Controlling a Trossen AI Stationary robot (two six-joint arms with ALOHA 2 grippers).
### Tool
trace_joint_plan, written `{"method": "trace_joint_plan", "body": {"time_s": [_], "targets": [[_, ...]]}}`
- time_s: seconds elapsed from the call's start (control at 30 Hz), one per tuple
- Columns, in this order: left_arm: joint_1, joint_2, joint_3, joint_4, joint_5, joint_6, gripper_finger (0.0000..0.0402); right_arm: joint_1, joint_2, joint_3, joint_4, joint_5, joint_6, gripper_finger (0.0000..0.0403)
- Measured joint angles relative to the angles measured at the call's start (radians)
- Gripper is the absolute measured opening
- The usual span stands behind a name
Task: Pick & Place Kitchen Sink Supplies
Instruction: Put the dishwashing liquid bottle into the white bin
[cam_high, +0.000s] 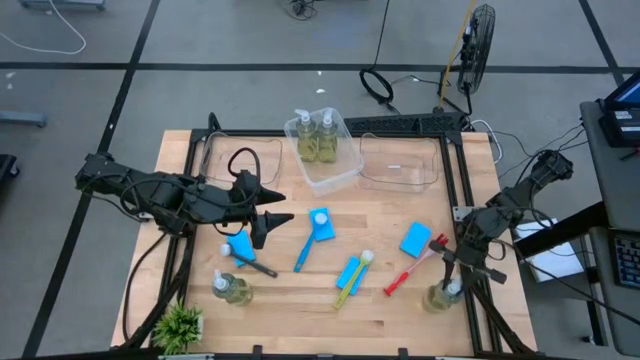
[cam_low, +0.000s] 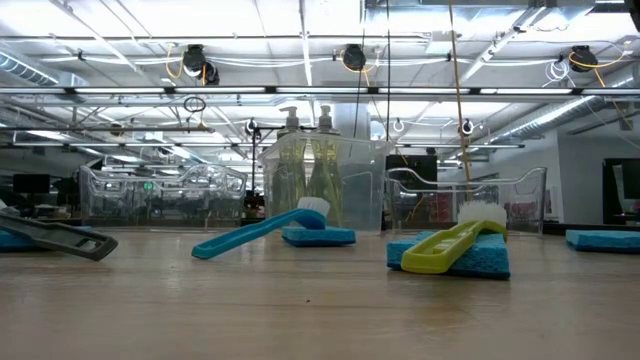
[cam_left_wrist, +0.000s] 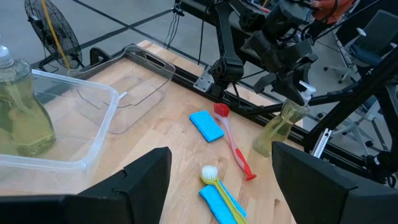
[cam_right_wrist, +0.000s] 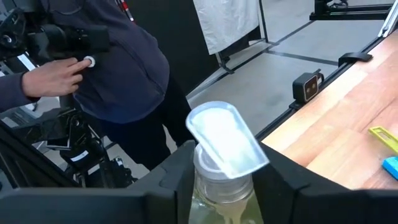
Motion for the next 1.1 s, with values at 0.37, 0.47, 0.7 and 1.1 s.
{"method": "trace_joint_plan", "body": {"time_s": [0.37,0.47,0.7,1.1], "targets": [[0.000,0.000,0.000,0.000,0.000,0.000,0.0274,0.001,0.001,-0.003,0.034,-0.004,0.015,0.0106],[0.000,0.000,0.000,0.000,0.000,0.000,0.0274,0.001,0.001,-0.003,0.038,0.016,0.015,0.0104],[0.000,0.000,0.000,0.000,0.000,0.000,0.0274,0.001,0.001,-0.003,0.044,0.027,0.029,0.0104],[0.000,0.000,0.000,0.070,0.000,0.021,0.0274,0.000,0.002,-0.005,0.101,0.079,0.023,0.0102]]}}
